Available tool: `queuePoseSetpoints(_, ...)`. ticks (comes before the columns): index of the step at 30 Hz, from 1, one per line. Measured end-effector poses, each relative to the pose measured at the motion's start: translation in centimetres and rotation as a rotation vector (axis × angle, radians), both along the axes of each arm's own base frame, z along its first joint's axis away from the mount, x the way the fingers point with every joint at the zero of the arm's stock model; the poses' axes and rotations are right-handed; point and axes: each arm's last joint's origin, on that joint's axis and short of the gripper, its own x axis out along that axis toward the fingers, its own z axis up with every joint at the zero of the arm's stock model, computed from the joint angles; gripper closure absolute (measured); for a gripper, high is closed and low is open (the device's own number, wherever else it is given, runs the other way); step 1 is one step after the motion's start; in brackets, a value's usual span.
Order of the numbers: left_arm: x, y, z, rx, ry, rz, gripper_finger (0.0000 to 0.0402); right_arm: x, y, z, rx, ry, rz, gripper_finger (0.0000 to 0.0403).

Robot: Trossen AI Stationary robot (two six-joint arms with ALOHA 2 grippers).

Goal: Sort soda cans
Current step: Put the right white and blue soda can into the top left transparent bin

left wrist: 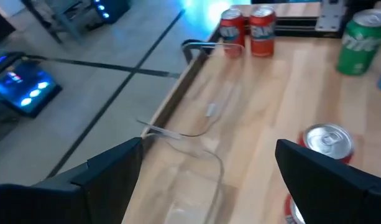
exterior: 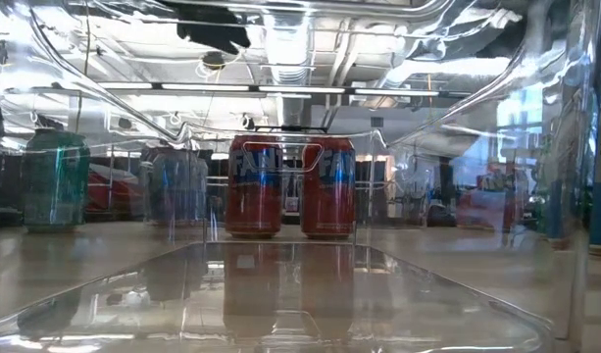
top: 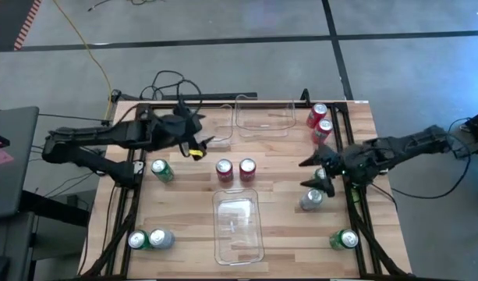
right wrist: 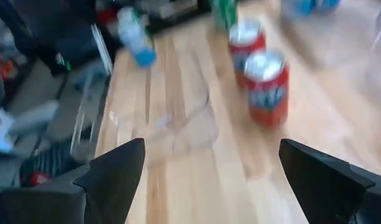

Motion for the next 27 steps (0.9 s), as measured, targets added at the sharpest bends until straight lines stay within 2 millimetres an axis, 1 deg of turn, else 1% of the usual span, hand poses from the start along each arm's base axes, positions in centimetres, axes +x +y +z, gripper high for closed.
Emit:
queuePoseSetpoints(6, 1.0, -0.7, -3.1, -0.013, -0.048, -0.025, 0.0039, 1.3, 2.0, -0.9, 0.053, 0.331, -0.042, 0.0014)
queuePoseSetpoints(9, 1.4, -1.1, -3.7, -0.009, -0.109, -0.044, 0.0039, 1.6, 2.9, -1.4, 0.060, 0.519, -0.106, 0.0014)
queuePoseSetpoints(11, 1.5, -1.3, -3.7, 0.000, -0.134, -0.055, 0.0039, 1.8, 3.6, -1.4, 0.051, 0.600, -0.129, 0.0014)
queuePoseSetpoints(14, 1.6, -1.5, -3.6, 0.003, -0.151, -0.065, 0.0039, 2.2, 4.4, -1.0, 0.038, 0.660, -0.141, 0.0014)
queuePoseSetpoints(18, 1.6, -1.5, -3.5, -0.001, -0.163, -0.063, 0.0039, 2.7, 5.1, -0.9, 0.058, 0.677, -0.165, 0.0014)
queuePoseSetpoints(27, 1.8, -1.9, -3.9, -0.025, -0.145, -0.068, 0.0039, 2.4, 6.3, -2.4, 0.034, 0.796, -0.218, 0.0014)
